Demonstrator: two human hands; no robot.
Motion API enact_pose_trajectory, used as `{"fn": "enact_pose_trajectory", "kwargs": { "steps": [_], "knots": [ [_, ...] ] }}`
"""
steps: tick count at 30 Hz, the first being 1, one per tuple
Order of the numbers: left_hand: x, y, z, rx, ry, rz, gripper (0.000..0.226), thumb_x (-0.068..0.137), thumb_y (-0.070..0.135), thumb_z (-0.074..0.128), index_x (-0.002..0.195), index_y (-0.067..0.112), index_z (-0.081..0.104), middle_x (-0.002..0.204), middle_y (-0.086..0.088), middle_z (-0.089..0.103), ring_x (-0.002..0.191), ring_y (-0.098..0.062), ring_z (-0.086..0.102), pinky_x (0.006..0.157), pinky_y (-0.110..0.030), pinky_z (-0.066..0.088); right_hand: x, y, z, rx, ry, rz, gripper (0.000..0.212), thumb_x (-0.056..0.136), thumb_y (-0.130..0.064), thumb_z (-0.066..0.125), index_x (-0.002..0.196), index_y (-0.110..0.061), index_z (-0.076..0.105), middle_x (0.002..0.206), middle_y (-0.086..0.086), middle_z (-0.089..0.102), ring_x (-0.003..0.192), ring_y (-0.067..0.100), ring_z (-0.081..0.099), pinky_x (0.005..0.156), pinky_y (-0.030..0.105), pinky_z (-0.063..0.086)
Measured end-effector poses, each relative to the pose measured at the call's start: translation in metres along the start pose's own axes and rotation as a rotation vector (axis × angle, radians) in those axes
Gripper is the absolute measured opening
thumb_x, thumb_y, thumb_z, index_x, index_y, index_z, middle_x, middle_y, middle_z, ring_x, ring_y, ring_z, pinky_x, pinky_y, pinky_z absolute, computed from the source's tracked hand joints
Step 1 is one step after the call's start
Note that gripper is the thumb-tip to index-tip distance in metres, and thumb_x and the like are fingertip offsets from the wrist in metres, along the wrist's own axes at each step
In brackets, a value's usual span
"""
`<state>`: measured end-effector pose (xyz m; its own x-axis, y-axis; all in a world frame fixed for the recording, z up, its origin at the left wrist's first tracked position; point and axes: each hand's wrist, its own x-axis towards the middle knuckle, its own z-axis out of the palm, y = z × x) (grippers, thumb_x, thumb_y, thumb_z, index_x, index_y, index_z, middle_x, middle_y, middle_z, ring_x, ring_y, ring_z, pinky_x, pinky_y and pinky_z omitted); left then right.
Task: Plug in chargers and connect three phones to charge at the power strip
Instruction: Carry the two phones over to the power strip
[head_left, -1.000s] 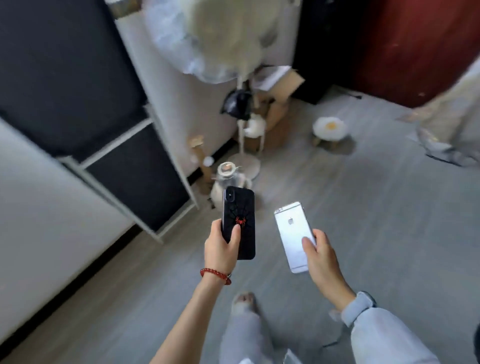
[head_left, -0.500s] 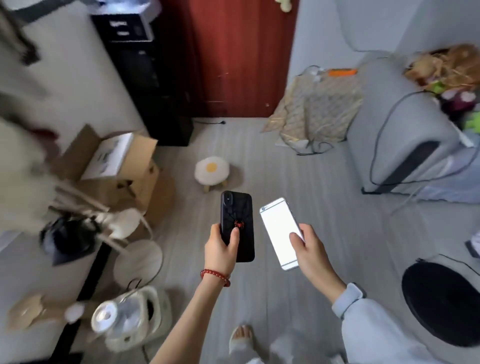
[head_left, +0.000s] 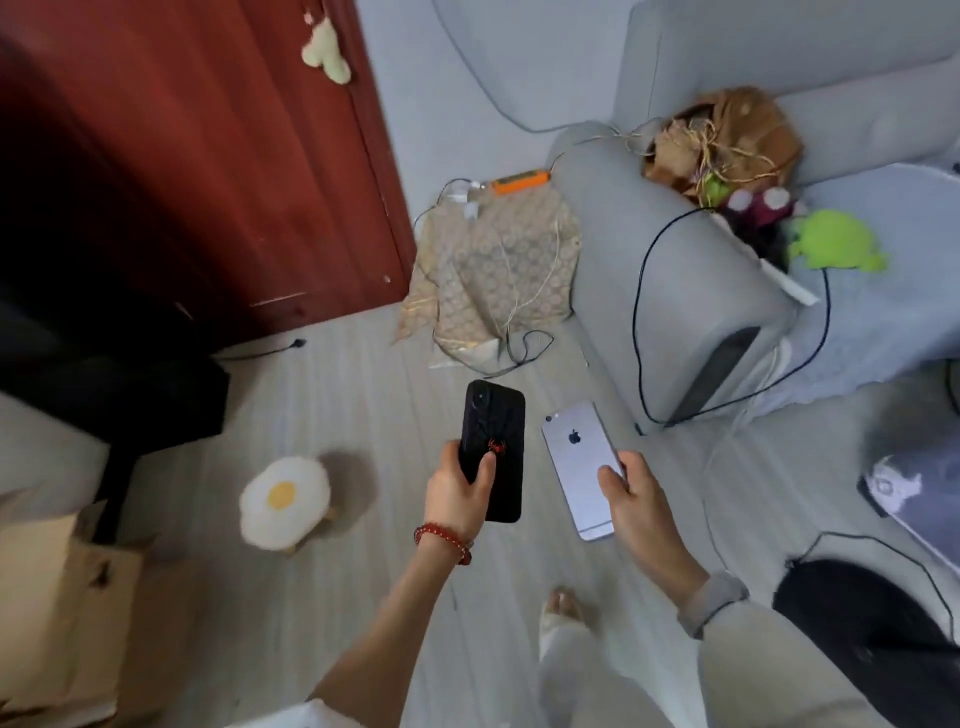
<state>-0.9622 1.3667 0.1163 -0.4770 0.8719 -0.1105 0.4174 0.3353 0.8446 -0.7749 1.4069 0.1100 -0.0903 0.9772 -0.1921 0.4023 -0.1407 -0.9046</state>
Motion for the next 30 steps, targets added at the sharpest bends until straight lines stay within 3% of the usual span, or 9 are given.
{"fn": "enact_pose_trajectory", "kwargs": {
  "steps": [4, 8, 11, 15, 18, 20, 30],
  "knots": [
    [0.099, 0.045, 0.029, -0.032, -0.011, -0.034, 0.019, 0.088, 0.028, 0.052, 0.095, 0.011, 0.046, 0.073, 0.015, 0.05, 0.065, -0.001, 0.05, 0.047, -0.011, 0.04, 0.109, -0.027, -0.013, -0.015, -0.024, 0.034, 0.005, 0.093, -0.014, 0.044, 0.097, -0.017, 0.045, 0.078, -0.014, 0.053, 0.068, 0.004, 0.052, 0.049, 0.011, 0.041],
    [0.188, 0.062, 0.047, -0.048, -0.012, -0.084, 0.02, 0.088, 0.026, 0.052, 0.097, 0.008, 0.047, 0.074, 0.01, 0.052, 0.066, -0.005, 0.051, 0.05, -0.014, 0.037, 0.209, -0.043, -0.006, -0.025, -0.045, 0.058, 0.005, 0.091, -0.012, 0.045, 0.093, -0.016, 0.046, 0.073, -0.009, 0.053, 0.066, 0.017, 0.05, 0.057, 0.023, 0.042],
    [0.261, 0.062, 0.061, -0.065, -0.006, -0.135, 0.015, 0.089, 0.025, 0.052, 0.094, 0.013, 0.045, 0.078, 0.005, 0.052, 0.068, -0.008, 0.051, 0.051, -0.015, 0.038, 0.287, -0.052, 0.008, -0.048, -0.057, 0.067, 0.004, 0.09, -0.013, 0.044, 0.089, -0.017, 0.045, 0.071, -0.009, 0.052, 0.062, 0.009, 0.049, 0.047, 0.009, 0.038],
    [0.381, 0.06, 0.08, -0.097, 0.003, -0.179, 0.013, 0.089, 0.025, 0.052, 0.092, 0.014, 0.044, 0.077, 0.006, 0.052, 0.068, -0.005, 0.05, 0.051, -0.015, 0.039, 0.412, -0.07, 0.035, -0.079, -0.073, 0.104, 0.003, 0.091, -0.016, 0.044, 0.093, -0.017, 0.046, 0.075, -0.011, 0.052, 0.067, 0.009, 0.05, 0.053, 0.011, 0.038],
    [0.474, 0.069, 0.09, -0.1, -0.014, -0.225, 0.019, 0.089, 0.026, 0.052, 0.098, 0.011, 0.047, 0.083, 0.002, 0.053, 0.072, -0.011, 0.052, 0.052, -0.015, 0.039, 0.501, -0.091, 0.052, -0.04, -0.079, 0.174, 0.006, 0.091, -0.014, 0.043, 0.096, -0.014, 0.047, 0.084, 0.0, 0.056, 0.079, 0.02, 0.053, 0.065, 0.027, 0.042],
    [0.535, 0.077, 0.099, -0.095, -0.027, -0.268, 0.021, 0.088, 0.029, 0.052, 0.099, 0.012, 0.046, 0.084, 0.002, 0.053, 0.071, -0.011, 0.052, 0.051, -0.015, 0.039, 0.558, -0.103, 0.06, -0.057, -0.074, 0.213, 0.006, 0.091, -0.014, 0.043, 0.095, -0.013, 0.047, 0.087, 0.004, 0.056, 0.079, 0.022, 0.052, 0.062, 0.028, 0.041],
    [0.752, 0.087, 0.182, -0.044, -0.123, -0.495, 0.03, 0.095, 0.025, 0.038, 0.111, 0.001, 0.044, 0.094, -0.008, 0.05, 0.084, -0.025, 0.05, 0.072, -0.035, 0.046, 0.796, -0.102, 0.078, -0.188, -0.165, 0.36, 0.007, 0.093, -0.014, 0.039, 0.1, -0.013, 0.039, 0.097, 0.008, 0.053, 0.08, 0.023, 0.052, 0.056, 0.027, 0.041]
  ]
}}
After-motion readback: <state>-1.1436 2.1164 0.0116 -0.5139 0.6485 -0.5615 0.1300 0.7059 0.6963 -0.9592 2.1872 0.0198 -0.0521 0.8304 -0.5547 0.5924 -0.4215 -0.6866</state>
